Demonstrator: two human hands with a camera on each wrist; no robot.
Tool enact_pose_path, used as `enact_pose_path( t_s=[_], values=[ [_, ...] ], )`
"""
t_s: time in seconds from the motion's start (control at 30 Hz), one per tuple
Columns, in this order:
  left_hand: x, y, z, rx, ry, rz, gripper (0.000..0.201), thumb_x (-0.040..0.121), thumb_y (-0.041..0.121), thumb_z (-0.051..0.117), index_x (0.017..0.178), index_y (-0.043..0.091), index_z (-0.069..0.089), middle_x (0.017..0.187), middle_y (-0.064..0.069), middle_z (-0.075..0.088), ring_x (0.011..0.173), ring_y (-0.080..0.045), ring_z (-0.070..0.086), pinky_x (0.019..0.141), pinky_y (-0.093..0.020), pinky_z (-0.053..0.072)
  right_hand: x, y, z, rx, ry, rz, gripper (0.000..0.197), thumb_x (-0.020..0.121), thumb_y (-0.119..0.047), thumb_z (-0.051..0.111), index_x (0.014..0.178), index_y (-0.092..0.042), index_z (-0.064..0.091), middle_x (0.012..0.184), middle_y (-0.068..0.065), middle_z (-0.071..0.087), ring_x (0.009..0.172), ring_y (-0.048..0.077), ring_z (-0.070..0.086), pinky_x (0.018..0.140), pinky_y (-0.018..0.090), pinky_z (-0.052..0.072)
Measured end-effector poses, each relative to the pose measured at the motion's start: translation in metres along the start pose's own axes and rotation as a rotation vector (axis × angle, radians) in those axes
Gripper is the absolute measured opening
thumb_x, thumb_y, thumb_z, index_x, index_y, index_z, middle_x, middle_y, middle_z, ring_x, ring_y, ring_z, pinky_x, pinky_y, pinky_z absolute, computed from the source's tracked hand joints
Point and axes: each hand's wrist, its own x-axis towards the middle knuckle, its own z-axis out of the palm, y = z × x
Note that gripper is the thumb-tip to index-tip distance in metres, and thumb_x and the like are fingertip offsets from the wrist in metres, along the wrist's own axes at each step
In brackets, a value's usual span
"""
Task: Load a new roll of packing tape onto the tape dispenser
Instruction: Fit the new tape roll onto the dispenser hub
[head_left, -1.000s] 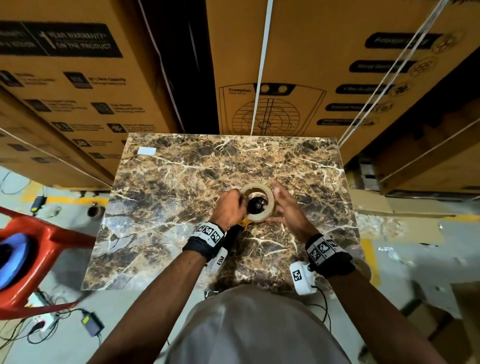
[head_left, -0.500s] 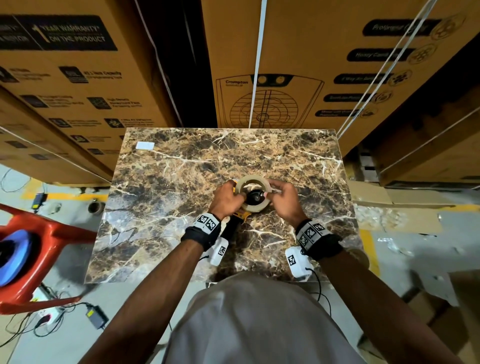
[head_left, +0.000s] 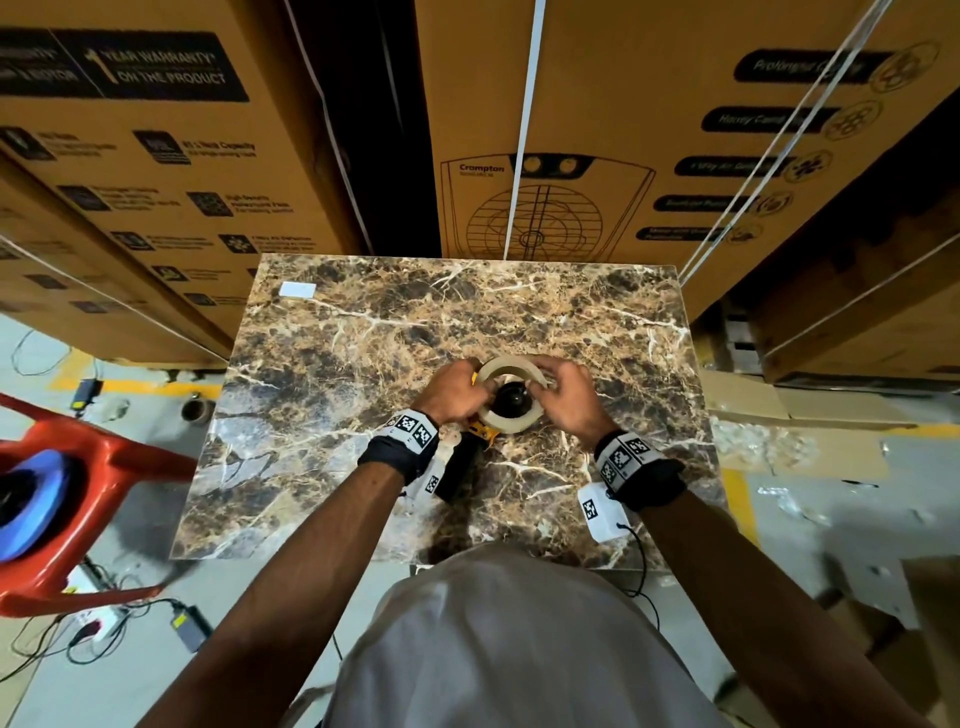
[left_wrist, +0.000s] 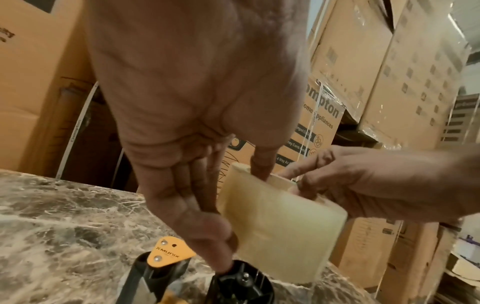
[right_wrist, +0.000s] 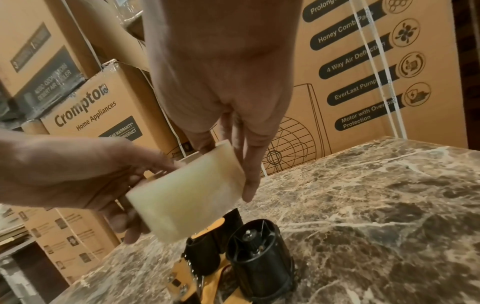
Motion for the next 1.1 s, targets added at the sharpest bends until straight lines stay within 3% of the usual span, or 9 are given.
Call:
enact_pose_path(
  t_s=[0.13, 0.23, 0.33, 0.4, 0.53, 0.67, 0.77, 0.93, 1.1],
  values=[
    [0.001, -0.002, 0.010, -0.124, -0.011, -0.068, 0.025, 0.101, 0.027, 0.058, 0.108, 0.003, 0.059, 0.088, -0.018, 0.073, 0.071, -0.036, 0.075, 0.067, -0.052, 0.063, 0.002, -0.006, -0.005, 0.062, 0.019, -0.027, 0.043, 0.093, -0.021, 0.071, 0.136, -0.023, 0.063, 0.135, 0.003, 0.066, 0.114, 0.023, 0.068, 0.097, 0.046, 0.059],
    [0.006, -0.002, 0.018, -0.255, 0.077, -0.143, 0.029, 0.100, 0.028, 0.058, 0.101, -0.001, 0.064, 0.086, -0.022, 0.074, 0.078, -0.040, 0.074, 0.075, -0.054, 0.062, 0.000, -0.006, 0.000, -0.006, 0.064, 0.010, 0.052, 0.092, -0.032, 0.072, 0.141, -0.021, 0.058, 0.121, 0.007, 0.070, 0.081, 0.021, 0.074, 0.072, 0.034, 0.065],
    [0.005, -0.002, 0.022, -0.320, 0.102, -0.183, 0.025, 0.101, 0.022, 0.057, 0.094, -0.001, 0.062, 0.087, -0.024, 0.073, 0.080, -0.041, 0.075, 0.077, -0.052, 0.062, 0.000, -0.003, 0.008, -0.090, 0.121, 0.035, 0.051, 0.090, -0.031, 0.075, 0.136, -0.014, 0.062, 0.123, 0.006, 0.066, 0.075, 0.023, 0.074, 0.067, 0.034, 0.064],
    [0.004, -0.002, 0.025, -0.292, 0.126, -0.199, 0.025, 0.099, 0.026, 0.059, 0.088, 0.003, 0.060, 0.085, -0.022, 0.072, 0.077, -0.039, 0.075, 0.075, -0.051, 0.062, 0.000, 0.000, 0.010, -0.101, 0.184, 0.079, 0.040, 0.088, -0.029, 0.078, 0.123, -0.010, 0.069, 0.109, 0.006, 0.071, 0.073, 0.017, 0.072, 0.064, 0.029, 0.063],
    [0.006, -0.003, 0.033, -0.251, 0.183, -0.224, 0.030, 0.097, 0.037, 0.061, 0.091, 0.008, 0.057, 0.091, -0.014, 0.072, 0.080, -0.033, 0.075, 0.074, -0.047, 0.063, -0.005, 0.003, 0.010, -0.122, 0.260, 0.132, 0.018, 0.090, -0.028, 0.077, 0.084, -0.012, 0.071, 0.067, 0.006, 0.069, 0.048, 0.013, 0.060, 0.042, 0.015, 0.043],
    [0.006, -0.003, 0.035, -0.254, 0.130, -0.255, 0.034, 0.095, 0.033, 0.065, 0.101, -0.001, 0.061, 0.087, -0.017, 0.073, 0.072, -0.033, 0.076, 0.067, -0.045, 0.064, -0.004, 0.008, 0.008, -0.147, 0.232, 0.146, 0.019, 0.092, -0.025, 0.075, 0.084, -0.008, 0.071, 0.065, 0.009, 0.067, 0.046, 0.015, 0.058, 0.039, 0.012, 0.039],
    [0.009, -0.005, 0.034, -0.093, 0.118, -0.189, 0.031, 0.091, 0.032, 0.067, 0.093, 0.001, 0.068, 0.080, -0.014, 0.075, 0.067, -0.029, 0.075, 0.070, -0.044, 0.064, -0.004, 0.010, 0.004, -0.176, 0.193, 0.120, 0.014, 0.093, -0.018, 0.074, 0.091, -0.004, 0.073, 0.065, 0.008, 0.066, 0.045, 0.014, 0.057, 0.037, 0.011, 0.038],
    [0.012, -0.003, 0.039, 0.043, 0.120, -0.113, 0.031, 0.091, 0.037, 0.063, 0.089, 0.006, 0.065, 0.084, -0.012, 0.073, 0.076, -0.032, 0.072, 0.077, -0.047, 0.061, -0.003, 0.008, 0.002, -0.180, 0.166, 0.093, 0.023, 0.090, -0.014, 0.077, 0.110, -0.004, 0.075, 0.092, 0.008, 0.077, 0.064, 0.015, 0.073, 0.053, 0.025, 0.060],
    [0.010, -0.004, 0.041, -0.051, 0.114, -0.129, 0.028, 0.094, 0.029, 0.062, 0.098, 0.003, 0.068, 0.082, -0.011, 0.075, 0.068, -0.029, 0.075, 0.070, -0.044, 0.064, -0.010, 0.015, -0.009, -0.192, 0.207, 0.101, 0.022, 0.088, -0.026, 0.079, 0.079, -0.008, 0.072, 0.061, 0.004, 0.067, 0.039, 0.004, 0.059, 0.039, 0.013, 0.043]
  ],
)
